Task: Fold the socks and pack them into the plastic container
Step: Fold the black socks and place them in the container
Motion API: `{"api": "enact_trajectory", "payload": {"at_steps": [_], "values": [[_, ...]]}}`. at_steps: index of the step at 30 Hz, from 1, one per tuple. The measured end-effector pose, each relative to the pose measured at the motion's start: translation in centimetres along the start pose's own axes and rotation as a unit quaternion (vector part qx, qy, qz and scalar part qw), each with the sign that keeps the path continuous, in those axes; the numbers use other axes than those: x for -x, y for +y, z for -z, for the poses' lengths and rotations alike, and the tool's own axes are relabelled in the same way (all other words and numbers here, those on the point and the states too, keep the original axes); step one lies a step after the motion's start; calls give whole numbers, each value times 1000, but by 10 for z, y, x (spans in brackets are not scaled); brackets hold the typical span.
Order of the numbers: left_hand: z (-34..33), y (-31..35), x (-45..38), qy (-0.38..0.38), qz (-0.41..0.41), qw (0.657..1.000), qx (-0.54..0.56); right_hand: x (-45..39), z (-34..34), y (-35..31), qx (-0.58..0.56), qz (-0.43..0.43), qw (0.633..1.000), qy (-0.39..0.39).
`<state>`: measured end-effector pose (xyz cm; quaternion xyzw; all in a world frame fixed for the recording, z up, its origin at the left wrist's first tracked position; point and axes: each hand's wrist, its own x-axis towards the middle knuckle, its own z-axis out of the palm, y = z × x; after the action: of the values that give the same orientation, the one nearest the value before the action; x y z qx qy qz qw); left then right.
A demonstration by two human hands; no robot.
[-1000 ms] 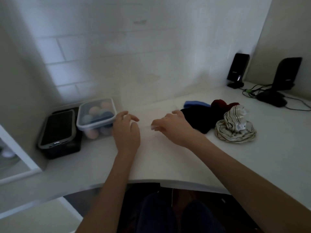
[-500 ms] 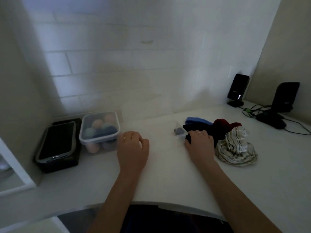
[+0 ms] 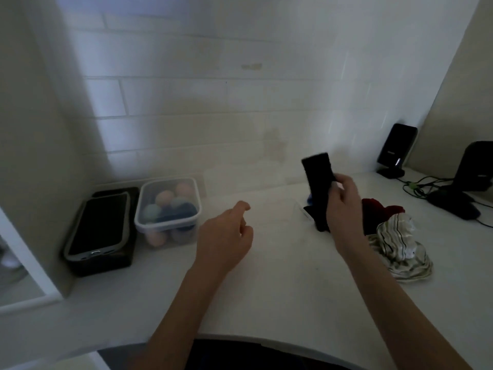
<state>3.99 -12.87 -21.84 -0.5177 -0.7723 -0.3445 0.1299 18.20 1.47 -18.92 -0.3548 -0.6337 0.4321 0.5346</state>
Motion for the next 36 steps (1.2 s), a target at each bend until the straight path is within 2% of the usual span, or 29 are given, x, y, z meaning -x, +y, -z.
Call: {"api": "enact_trajectory", "payload": {"at_steps": [2,3,4,6,7,8,12,15,17,21,25,29,33,36], "values": [[10,-2,-17,-70,18,997,-10,-14,-24,-11,-82,-93,987,-104],[13,-4,-26,-102,43,994,21,-20,-37,-16,-116,-127,972,-158],[15,-8,-36,-123,86,984,99,-25,-50,-19,-133,-140,959,-205],[16,-13,-56,-142,188,921,311,-30,-72,-24,-116,-123,949,-265],[15,-14,-64,-146,213,889,378,-31,-80,-24,-105,-113,947,-282],[12,-16,-71,-141,210,881,401,-31,-86,-22,-105,-111,944,-293],[-7,-21,-83,-68,175,888,419,-28,-101,-1,-162,-161,916,-330],[-18,-25,-84,-14,187,875,445,-33,-104,6,-197,-205,900,-330],[-20,-28,-85,-2,176,869,462,-37,-100,3,-221,-219,881,-358],[-19,-31,-80,19,165,872,461,-47,-87,-3,-110,-108,867,-475],[-20,-32,-80,80,132,903,401,-51,-86,-5,-64,-66,879,-467],[-20,-30,-81,52,106,919,377,-51,-87,-3,-101,-74,891,-436],[-23,-32,-80,18,119,909,399,-53,-87,-4,-124,-67,902,-407],[-25,-35,-79,33,127,895,426,-54,-85,-3,-113,-56,892,-434]]}}
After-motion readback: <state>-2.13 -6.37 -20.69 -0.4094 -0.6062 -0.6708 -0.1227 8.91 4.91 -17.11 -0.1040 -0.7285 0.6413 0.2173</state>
